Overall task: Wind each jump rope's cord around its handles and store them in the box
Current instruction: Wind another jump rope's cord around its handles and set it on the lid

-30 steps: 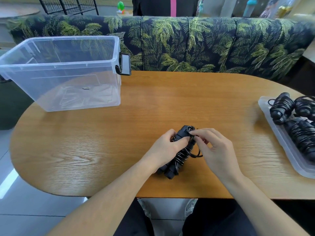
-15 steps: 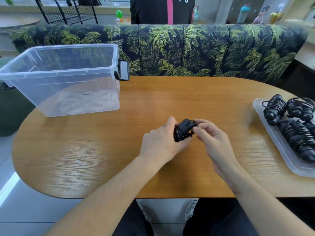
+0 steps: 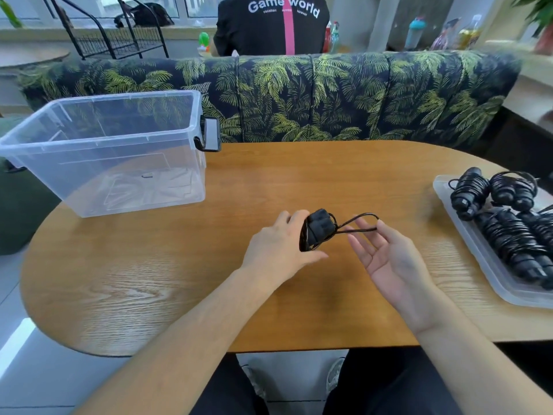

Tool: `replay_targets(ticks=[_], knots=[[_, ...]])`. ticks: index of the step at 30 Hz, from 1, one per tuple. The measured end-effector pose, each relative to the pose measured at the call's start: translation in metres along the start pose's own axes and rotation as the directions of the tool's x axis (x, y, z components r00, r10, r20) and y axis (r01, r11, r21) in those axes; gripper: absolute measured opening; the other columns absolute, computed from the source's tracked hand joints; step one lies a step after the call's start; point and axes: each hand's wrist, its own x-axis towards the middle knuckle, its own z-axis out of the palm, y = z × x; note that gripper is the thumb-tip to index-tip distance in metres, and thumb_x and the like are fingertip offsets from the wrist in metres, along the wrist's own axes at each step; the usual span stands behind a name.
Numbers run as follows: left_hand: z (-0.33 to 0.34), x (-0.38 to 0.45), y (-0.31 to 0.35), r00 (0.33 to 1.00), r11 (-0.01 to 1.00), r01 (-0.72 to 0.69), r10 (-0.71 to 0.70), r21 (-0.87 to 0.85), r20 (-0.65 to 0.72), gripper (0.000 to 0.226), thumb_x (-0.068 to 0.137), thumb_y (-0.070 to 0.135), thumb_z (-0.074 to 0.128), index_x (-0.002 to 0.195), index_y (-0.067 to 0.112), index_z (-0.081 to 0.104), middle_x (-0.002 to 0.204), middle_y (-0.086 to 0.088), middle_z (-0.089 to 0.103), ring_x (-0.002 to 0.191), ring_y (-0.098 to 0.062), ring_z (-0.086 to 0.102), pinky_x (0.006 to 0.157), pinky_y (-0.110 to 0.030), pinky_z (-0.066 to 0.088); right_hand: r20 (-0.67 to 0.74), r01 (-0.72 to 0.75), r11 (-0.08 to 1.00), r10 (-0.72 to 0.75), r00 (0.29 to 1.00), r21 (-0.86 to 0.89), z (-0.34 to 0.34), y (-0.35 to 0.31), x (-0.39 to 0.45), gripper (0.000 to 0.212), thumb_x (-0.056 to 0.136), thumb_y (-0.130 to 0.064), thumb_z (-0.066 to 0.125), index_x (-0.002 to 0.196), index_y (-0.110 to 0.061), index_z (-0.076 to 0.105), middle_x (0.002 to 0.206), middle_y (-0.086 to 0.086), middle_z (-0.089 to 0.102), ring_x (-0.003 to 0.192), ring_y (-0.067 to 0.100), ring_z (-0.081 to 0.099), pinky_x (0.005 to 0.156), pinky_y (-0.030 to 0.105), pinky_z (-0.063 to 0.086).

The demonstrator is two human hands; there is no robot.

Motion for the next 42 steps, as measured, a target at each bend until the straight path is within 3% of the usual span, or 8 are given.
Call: replay_targets(ticks=[7,12,15,23,27,32,38,42], knots=[[0.007,0.016,0.018,0.998,0.995,0.057,-0.06,-0.083,-0.029,0.098,0.082,0.065,0.071,0.158,0.035,0.016,0.143,-0.007,0.04,0.121,-0.032,0.054,0.099,-0.044,0.05,-0.083,-0.114,0.951,0.093,0.992,-0.288,-0.01,-0.003,-0.012,0.052,0.093,-0.043,0.066,0.137,-0.029,0.041,0.129,0.015,0.059,0.112,0.035,0.065,0.094,0.05,0.057],[0.017,0.04,0.046,0.989,0.87,0.139,-0.101,-0.474,0.104,0.116,0.082,0.04,0.083,0.161,0.033,-0.002,0.157,-0.005,0.043,0.138,-0.028,0.048,0.11,-0.043,0.044,0.11,-0.049,0.848,0.125,0.986,-0.527,-0.014,-0.006,-0.017,0.042,0.091,-0.039,0.069,0.127,-0.018,0.062,0.12,0.009,0.071,0.107,0.026,0.071,0.096,0.048,0.057],[0.027,0.046,0.068,0.981,0.833,0.154,-0.064,-0.531,0.185,0.11,0.085,0.028,0.078,0.162,0.033,-0.001,0.159,-0.008,0.032,0.143,-0.029,0.036,0.113,-0.045,0.039,0.129,0.017,0.834,0.065,0.99,-0.552,-0.019,-0.015,-0.007,0.043,0.094,-0.032,0.07,0.132,-0.017,0.058,0.118,0.008,0.072,0.105,0.023,0.072,0.091,0.044,0.059],[0.042,0.062,0.103,0.967,0.725,0.128,0.061,-0.676,0.248,0.101,0.082,0.019,0.081,0.161,0.031,0.018,0.139,0.001,0.035,0.126,-0.021,0.047,0.093,-0.031,0.047,0.076,0.064,0.77,-0.02,0.997,-0.635,-0.054,-0.064,0.024,0.026,0.102,-0.018,0.057,0.127,-0.016,0.064,0.111,0.005,0.076,0.094,0.023,0.075,0.073,0.029,0.061],[0.057,0.081,0.134,0.98,0.705,0.119,0.03,-0.7,0.196,0.101,0.074,0.039,0.086,0.157,0.031,0.029,0.135,0.001,0.042,0.128,-0.02,0.047,0.103,-0.036,0.046,0.067,0.137,0.48,-0.159,0.985,-0.866,-0.071,-0.092,0.043,0.035,0.107,-0.03,0.044,0.139,-0.024,0.057,0.121,0.0,0.07,0.102,0.02,0.07,0.074,0.032,0.059],[0.079,0.099,0.168,0.98,0.68,0.126,0.026,-0.722,0.195,0.095,0.07,0.047,0.086,0.151,0.03,0.039,0.138,0.0,0.049,0.129,-0.022,0.051,0.105,-0.044,0.049,0.126,0.123,-0.029,-0.28,0.952,-0.992,-0.092,-0.124,0.065,0.047,0.106,-0.032,0.043,0.152,-0.02,0.044,0.146,0.005,0.055,0.125,0.022,0.055,0.104,0.035,0.044],[0.091,0.103,0.174,0.966,0.74,0.116,0.07,-0.662,0.247,0.085,0.086,0.034,0.08,0.156,0.022,0.035,0.148,-0.004,0.035,0.136,-0.02,0.043,0.098,-0.022,0.036,0.124,0.082,-0.15,-0.292,0.948,-0.985,-0.111,-0.13,0.07,0.055,0.102,-0.038,0.049,0.152,-0.017,0.042,0.141,0.008,0.057,0.129,0.025,0.053,0.108,0.04,0.044],[0.083,0.099,0.161,0.959,0.747,0.105,0.097,-0.657,0.265,0.079,0.086,0.033,0.08,0.153,0.024,0.039,0.147,-0.002,0.034,0.136,-0.02,0.042,0.108,-0.031,0.042,0.209,0.144,-0.196,-0.37,0.905,-0.97,-0.105,-0.128,0.058,0.056,0.097,-0.043,0.054,0.15,-0.027,0.044,0.145,0.006,0.05,0.135,0.028,0.045,0.112,0.046,0.04]])
